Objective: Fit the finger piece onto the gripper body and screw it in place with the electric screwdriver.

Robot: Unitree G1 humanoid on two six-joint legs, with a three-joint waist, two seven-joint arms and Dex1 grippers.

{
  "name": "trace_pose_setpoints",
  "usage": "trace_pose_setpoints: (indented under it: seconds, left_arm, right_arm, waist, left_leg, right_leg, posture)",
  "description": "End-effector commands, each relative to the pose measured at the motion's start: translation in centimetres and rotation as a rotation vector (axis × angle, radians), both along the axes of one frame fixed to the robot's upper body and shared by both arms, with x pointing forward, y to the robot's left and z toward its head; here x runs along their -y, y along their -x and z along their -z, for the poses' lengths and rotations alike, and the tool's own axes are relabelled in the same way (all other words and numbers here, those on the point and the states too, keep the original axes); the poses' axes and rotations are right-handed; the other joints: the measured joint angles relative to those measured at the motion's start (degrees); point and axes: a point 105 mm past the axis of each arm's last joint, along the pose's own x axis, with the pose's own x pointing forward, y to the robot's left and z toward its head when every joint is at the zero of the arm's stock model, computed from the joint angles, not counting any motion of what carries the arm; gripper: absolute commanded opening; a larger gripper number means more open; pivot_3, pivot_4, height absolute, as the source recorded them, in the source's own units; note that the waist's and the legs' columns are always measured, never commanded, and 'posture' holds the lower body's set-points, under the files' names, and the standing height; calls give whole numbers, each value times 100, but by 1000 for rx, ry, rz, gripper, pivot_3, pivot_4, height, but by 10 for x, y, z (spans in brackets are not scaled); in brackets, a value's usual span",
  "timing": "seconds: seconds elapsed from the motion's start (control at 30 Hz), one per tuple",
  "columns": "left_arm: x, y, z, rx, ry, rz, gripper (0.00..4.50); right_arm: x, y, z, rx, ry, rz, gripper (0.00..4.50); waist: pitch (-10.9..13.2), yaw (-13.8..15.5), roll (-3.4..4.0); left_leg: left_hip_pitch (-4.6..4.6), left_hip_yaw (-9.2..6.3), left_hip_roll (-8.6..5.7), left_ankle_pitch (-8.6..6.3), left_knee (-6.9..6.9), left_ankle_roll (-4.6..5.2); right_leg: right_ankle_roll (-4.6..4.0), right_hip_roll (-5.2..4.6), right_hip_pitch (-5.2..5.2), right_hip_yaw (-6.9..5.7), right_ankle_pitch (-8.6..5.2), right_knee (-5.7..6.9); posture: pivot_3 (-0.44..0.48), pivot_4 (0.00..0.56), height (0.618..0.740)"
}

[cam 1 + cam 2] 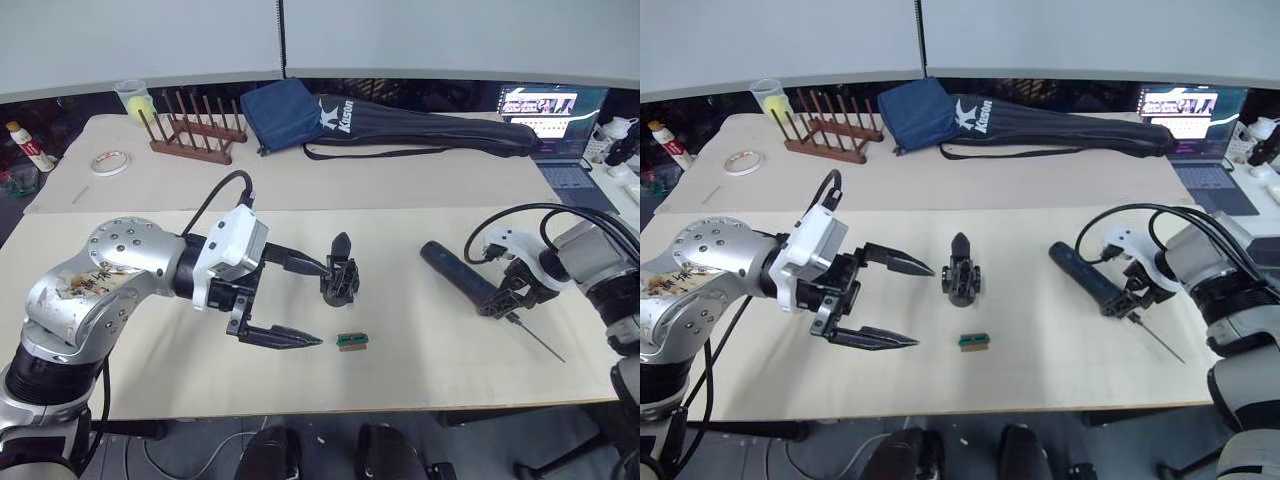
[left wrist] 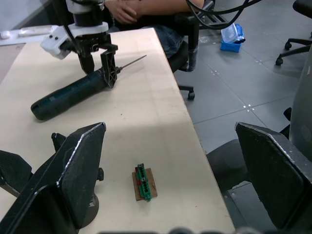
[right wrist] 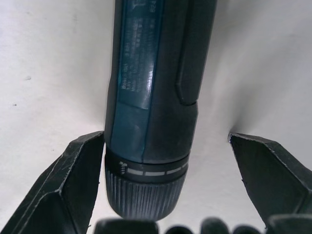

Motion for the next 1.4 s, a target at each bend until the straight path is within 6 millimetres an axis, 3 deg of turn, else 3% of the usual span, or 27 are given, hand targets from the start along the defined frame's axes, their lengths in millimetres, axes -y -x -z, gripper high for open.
trace_pose_setpoints:
  seconds: [0.03, 0.13, 0.2, 0.33, 0.43, 0.5, 0.63, 0.77, 0.83, 0.93, 1.13, 1.4]
  left_arm:
    - [2, 4, -5, 45, 12, 12, 4500]
    - [2, 3, -3, 41, 14, 5, 4500]
    - [1, 2, -2, 38, 12, 4, 4500]
    - [2, 0, 6, 15, 10, 4, 4500]
    - [0, -6, 9, 1, 13, -13, 4500]
    - [0, -8, 14, -62, 41, -31, 4500]
    - [-2, -12, 25, -80, 34, -61, 4500]
    - [-8, -14, 31, -112, 32, -80, 4500]
    - [-11, -16, 41, -137, 26, -89, 4500]
    - [-8, -14, 53, -165, 27, -80, 4500]
    - [-4, -20, 71, -156, -8, -91, 4500]
    - [-2, -32, 88, -153, -22, -94, 4500]
  right_arm:
    - [4, -2, 10, -10, 34, 16, 3357]
    - [-2, -4, 11, -14, 37, -17, 2266]
    - [-6, -4, 11, -12, 35, -41, 1916]
    - [-17, -8, -3, 39, -2, -139, 1916]
    - [-30, -12, -32, 170, -30, -330, 1916]
    - [-44, -13, -63, 325, -148, -399, 1916]
    - [-62, -6, -114, 592, -498, -309, 1916]
    - [-68, 9, -131, 764, -656, -274, 1916]
    - [-83, 29, -141, 911, -872, -227, 1916]
    - [-106, 63, -136, 1017, -1069, -183, 1916]
    - [-152, 99, -110, 990, -1135, -254, 1916]
    - [-184, 121, -99, 983, -1173, -444, 1916]
  waist:
    - [-3, 6, -13]
    - [-5, 0, -18]
    - [-6, -3, -19]
    - [-6, -18, -19]
    - [-1, -17, -12]
    - [10, -32, 6]
    - [25, 10, 28]
    - [23, 118, 22]
    - [15, 143, 8]
    - [18, 157, 15]
    - [20, 143, 19]
    - [20, 128, 19]
  left_leg:
    - [18, -4, 0, -2, -1, 1]
    - [19, -10, 6, -3, -1, 2]
    - [19, -10, 5, -2, -2, 1]
    - [19, -8, 5, -1, -5, -1]
    - [17, -6, 5, 0, -8, -4]
    - [16, 0, 4, 1, -9, -4]
    - [5, 2, 4, 2, -10, -4]
    - [8, -5, 6, 2, -8, -5]
    - [10, -9, 7, 0, -8, -3]
    - [7, -14, 9, 0, -16, -4]
    - [8, -11, 4, -2, -13, 0]
    - [9, -12, -2, -4, -15, 4]
  right_leg:
    - [1, 0, 23, -3, -1, -6]
    - [0, -2, 22, -3, -1, -3]
    - [-3, -1, 21, -3, -2, -2]
    - [-7, 2, 17, -2, -4, 2]
    - [-9, 4, 12, -1, -6, 3]
    - [-8, 4, 5, 5, -6, 7]
    - [-8, 3, -9, 9, -6, 13]
    - [-9, 2, 6, -4, -6, 5]
    - [-9, 0, 10, -8, -6, 4]
    - [-10, 0, 3, -6, -6, 10]
    - [-10, -3, 1, -1, -5, 14]
    - [-12, 0, 0, -2, -7, 13]
  posture:
    - [0, 150, 740]
    - [0, 150, 740]
    - [0, 150, 740]
    - [0, 150, 740]
    - [0, 150, 740]
    - [0, 150, 740]
    - [0, 150, 740]
    - [0, 150, 740]
    - [0, 150, 740]
    - [0, 150, 740]
    - [0, 150, 740]
    - [0, 150, 740]
